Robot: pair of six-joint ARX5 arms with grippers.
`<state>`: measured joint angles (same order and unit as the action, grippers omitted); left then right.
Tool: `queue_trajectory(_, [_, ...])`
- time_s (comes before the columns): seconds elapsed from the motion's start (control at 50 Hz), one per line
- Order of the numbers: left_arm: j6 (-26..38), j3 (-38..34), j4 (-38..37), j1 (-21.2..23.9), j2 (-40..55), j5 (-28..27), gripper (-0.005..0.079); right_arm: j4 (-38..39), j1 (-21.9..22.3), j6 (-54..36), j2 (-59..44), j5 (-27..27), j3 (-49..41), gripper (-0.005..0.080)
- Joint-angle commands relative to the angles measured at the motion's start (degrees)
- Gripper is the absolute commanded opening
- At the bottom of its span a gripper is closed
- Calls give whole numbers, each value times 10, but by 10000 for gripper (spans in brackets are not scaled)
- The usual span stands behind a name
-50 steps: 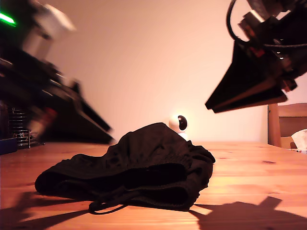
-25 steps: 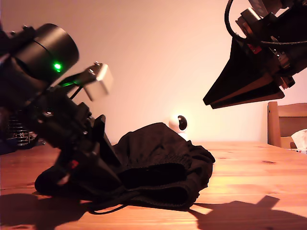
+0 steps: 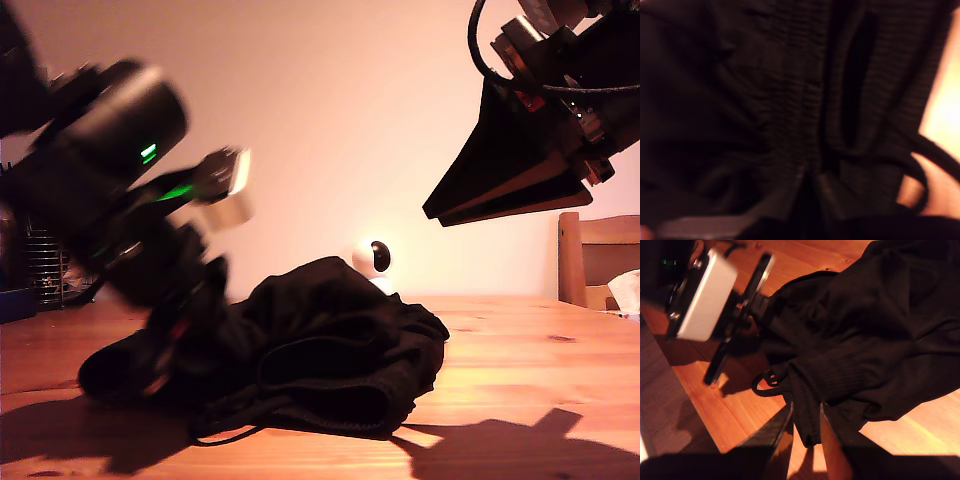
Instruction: Fold the shorts in front of you. After folding it, place it to the right side.
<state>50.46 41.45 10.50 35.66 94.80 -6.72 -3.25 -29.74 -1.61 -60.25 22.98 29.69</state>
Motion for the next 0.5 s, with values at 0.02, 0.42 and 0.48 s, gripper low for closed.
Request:
queue_trajectory(0.02, [-36, 43, -5, 1, -12, 2, -21, -2, -4, -4, 0, 0, 11, 148])
queue_trajectory(0.42, [-72, 146, -136, 1, -21, 75, -21, -26, -49, -25, -30, -9, 11, 149])
queue_trajectory(0.48, [-76, 156, -150, 1, -22, 98, -21, -25, -57, -33, -36, -13, 11, 149])
